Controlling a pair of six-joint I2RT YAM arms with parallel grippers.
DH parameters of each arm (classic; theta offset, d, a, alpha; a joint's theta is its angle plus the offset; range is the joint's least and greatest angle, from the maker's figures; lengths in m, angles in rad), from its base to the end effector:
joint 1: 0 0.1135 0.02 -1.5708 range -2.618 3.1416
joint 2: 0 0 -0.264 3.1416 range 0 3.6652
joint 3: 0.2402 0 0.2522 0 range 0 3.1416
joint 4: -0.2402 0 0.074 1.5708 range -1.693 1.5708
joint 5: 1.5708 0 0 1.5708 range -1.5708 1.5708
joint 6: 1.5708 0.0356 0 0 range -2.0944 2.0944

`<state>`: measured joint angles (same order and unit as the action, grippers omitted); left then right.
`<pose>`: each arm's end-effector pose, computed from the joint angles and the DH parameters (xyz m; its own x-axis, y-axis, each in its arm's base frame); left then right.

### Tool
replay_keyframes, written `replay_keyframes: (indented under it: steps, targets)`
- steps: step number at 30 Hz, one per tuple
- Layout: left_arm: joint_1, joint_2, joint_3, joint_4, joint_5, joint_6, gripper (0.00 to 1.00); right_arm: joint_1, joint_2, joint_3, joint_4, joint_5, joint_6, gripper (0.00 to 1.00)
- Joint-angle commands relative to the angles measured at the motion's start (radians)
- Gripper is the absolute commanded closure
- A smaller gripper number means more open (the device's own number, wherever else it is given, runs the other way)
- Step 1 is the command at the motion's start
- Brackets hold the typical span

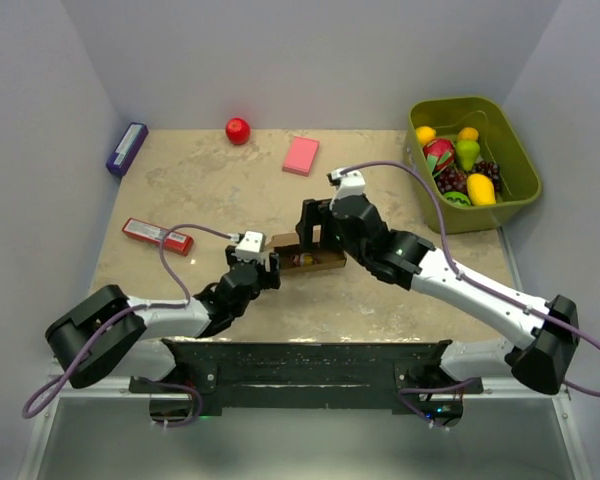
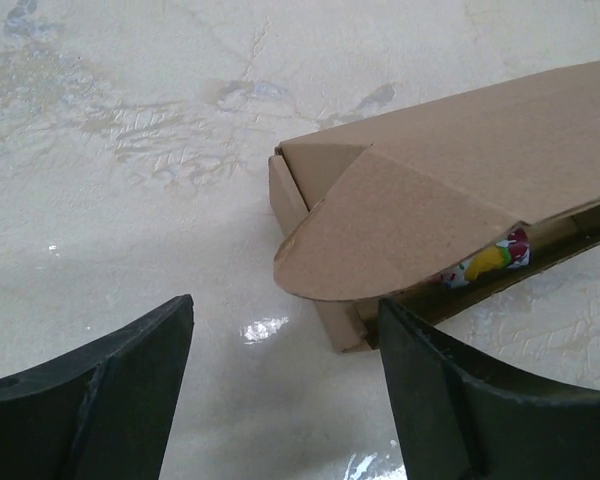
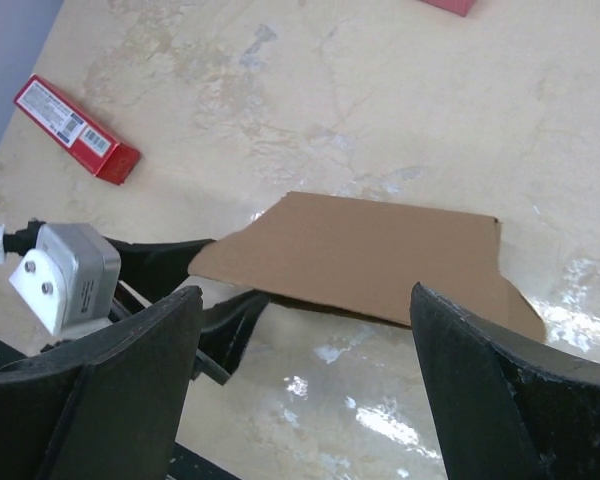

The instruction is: Fold the paper box

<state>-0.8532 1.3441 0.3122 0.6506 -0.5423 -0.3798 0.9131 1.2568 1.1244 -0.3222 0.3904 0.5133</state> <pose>0.1683 -0.1649 0.1524 -0.3497 -0.0822 -0.9332 0.2160 0.9622 -0.1657 0.1851 0.2175 0.3448 -0.4906 0.1078 -0.8647 -0.3236 0.8988 0.2956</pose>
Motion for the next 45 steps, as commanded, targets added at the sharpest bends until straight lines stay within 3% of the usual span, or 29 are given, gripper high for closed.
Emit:
replay_keyframes:
  steps: [1, 5, 11, 16, 22, 28, 34, 36, 39, 45]
  targets:
    - [-0.003, -0.094, -0.021, -0.040, 0.011, 0.009, 0.13, -0.028, 0.077, 0.087, 0.092, -0.070, -0.024, 0.12]
    - [-0.003, -0.187, -0.030, -0.126, 0.060, -0.002, 0.03, -0.051, 0.139, 0.107, 0.124, -0.108, -0.032, 0.13]
    - [-0.003, -0.396, -0.081, -0.296, 0.197, -0.034, 0.02, -0.091, 0.200, 0.101, 0.146, -0.163, -0.024, 0.15]
    - [-0.001, -0.548, -0.036, -0.459, 0.346, -0.050, 0.03, -0.099, 0.205, 0.051, 0.147, -0.150, -0.021, 0.17]
    - [-0.001, -0.612, 0.117, -0.644, 0.528, -0.039, 0.01, -0.111, 0.230, 0.002, 0.164, -0.150, -0.012, 0.17]
    - [0.038, -0.496, 0.336, -0.753, 0.535, -0.019, 0.00, -0.115, 0.248, -0.023, 0.163, -0.136, -0.012, 0.18]
    - [0.221, -0.292, 0.432, -0.607, 0.737, -0.060, 0.01, -0.115, 0.243, -0.060, 0.175, -0.131, 0.001, 0.18]
    - [0.229, -0.235, 0.432, -0.557, 0.748, -0.067, 0.04, -0.115, 0.243, -0.069, 0.176, -0.130, 0.004, 0.18]
    - [0.232, -0.159, 0.432, -0.479, 0.804, -0.077, 0.25, -0.115, 0.239, -0.081, 0.176, -0.133, 0.010, 0.18]
    - [0.232, -0.082, 0.367, -0.373, 0.823, -0.108, 0.32, -0.115, 0.245, -0.094, 0.176, -0.137, 0.016, 0.18]
